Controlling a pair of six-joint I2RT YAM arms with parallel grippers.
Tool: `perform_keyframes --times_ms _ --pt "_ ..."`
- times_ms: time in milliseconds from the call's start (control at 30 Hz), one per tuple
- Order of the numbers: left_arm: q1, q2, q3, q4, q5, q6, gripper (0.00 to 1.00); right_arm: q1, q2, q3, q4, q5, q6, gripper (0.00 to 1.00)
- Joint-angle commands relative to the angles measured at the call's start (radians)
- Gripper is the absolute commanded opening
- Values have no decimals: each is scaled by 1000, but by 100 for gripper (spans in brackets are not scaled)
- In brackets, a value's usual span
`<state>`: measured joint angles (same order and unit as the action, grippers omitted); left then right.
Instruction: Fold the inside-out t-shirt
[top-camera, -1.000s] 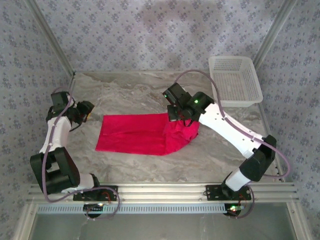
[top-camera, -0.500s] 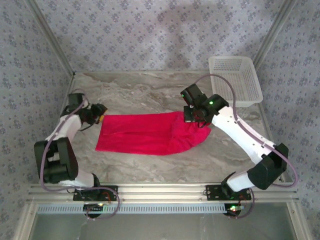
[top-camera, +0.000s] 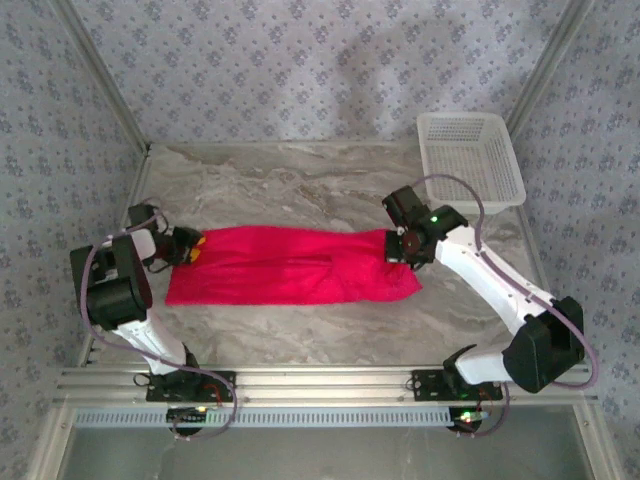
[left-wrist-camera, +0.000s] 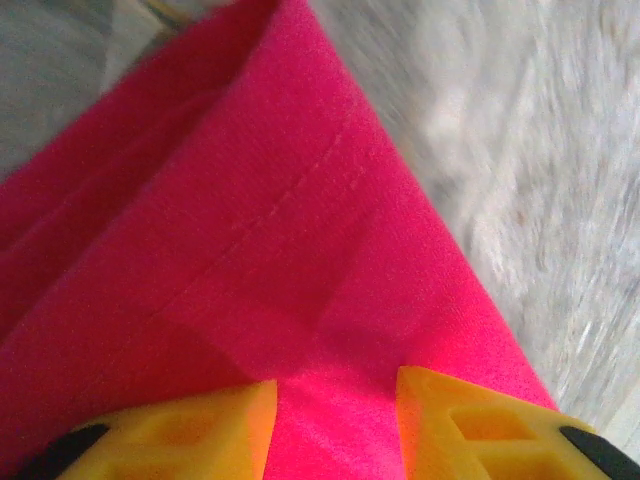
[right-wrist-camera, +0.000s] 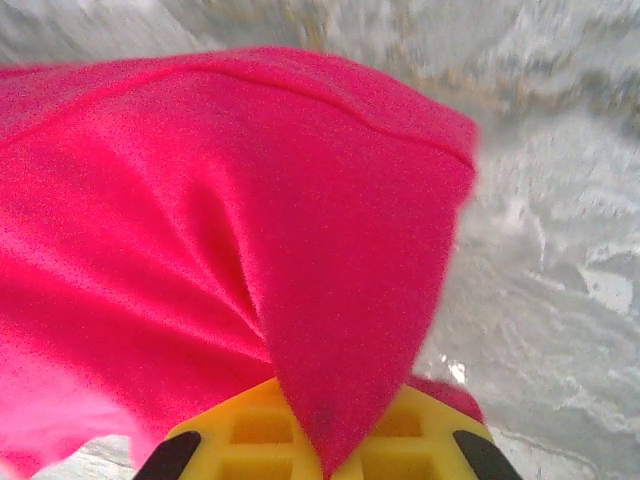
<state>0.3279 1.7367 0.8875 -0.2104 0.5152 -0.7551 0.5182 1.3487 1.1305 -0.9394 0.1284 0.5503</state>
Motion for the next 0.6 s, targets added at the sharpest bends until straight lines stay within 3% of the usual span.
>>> perform_keyframes --times_ms 0,233,567 --pt "26 2 -27 -109 -127 53 39 0 3 -102 93 -43 64 3" --pt "26 -30 16 -159 -150 62 39 12 156 -142 245 -35 99 3" --pt "26 -37 102 -218 -188 58 40 11 177 107 127 20 25 4"
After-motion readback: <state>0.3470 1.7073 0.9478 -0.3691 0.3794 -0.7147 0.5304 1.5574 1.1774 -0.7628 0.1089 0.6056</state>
